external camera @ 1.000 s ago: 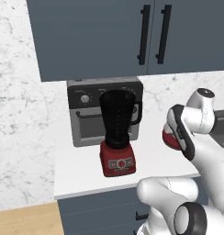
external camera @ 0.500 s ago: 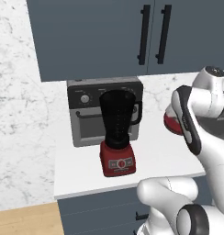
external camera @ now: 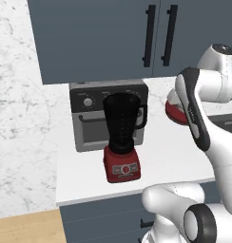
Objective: Close the lid blender by securely placing the lid on top.
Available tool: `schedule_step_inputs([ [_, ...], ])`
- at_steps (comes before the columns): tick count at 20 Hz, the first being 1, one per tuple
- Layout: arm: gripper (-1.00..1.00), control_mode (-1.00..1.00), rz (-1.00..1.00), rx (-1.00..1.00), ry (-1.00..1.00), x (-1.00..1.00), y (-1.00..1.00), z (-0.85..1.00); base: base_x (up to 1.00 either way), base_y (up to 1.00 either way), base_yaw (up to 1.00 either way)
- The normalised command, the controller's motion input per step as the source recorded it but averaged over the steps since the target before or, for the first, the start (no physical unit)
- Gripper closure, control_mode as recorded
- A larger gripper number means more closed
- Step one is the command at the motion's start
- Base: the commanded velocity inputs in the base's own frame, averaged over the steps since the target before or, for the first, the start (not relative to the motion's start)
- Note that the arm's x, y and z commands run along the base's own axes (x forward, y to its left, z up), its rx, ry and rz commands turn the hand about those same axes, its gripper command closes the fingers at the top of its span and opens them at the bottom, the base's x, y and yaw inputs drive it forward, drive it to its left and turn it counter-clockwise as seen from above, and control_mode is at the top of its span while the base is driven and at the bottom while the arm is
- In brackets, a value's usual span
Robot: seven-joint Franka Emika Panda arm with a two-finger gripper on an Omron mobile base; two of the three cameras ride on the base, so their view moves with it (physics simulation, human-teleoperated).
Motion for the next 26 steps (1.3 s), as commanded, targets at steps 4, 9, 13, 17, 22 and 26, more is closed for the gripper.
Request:
schedule_step_inputs([
  [4, 1.00, -1.00, 0.00, 0.00, 0.00, -0.01, 0.49, 0.46, 0.00, 0.00, 0.00],
  [9, 1.00, -1.00, 0.01, 0.00, 0.00, 0.00, 0.50, 0.38, 0.00, 0.00, 0.00],
  [13, 1.00, -1.00, 0.02, 0.00, 0.00, 0.00, 0.54, 0.27, 0.00, 0.00, 0.00],
  [17, 1.00, -1.00, 0.03, 0.00, 0.00, 0.00, 0.58, 0.17, 0.00, 0.00, 0.00],
  [22, 1.00, -1.00, 0.04, 0.00, 0.00, 0.00, 0.60, 0.03, 0.00, 0.00, 0.00],
  [26, 1.00, -1.00, 0.04, 0.00, 0.00, 0.00, 0.49, 0.00, 0.00, 0.00, 0.00],
])
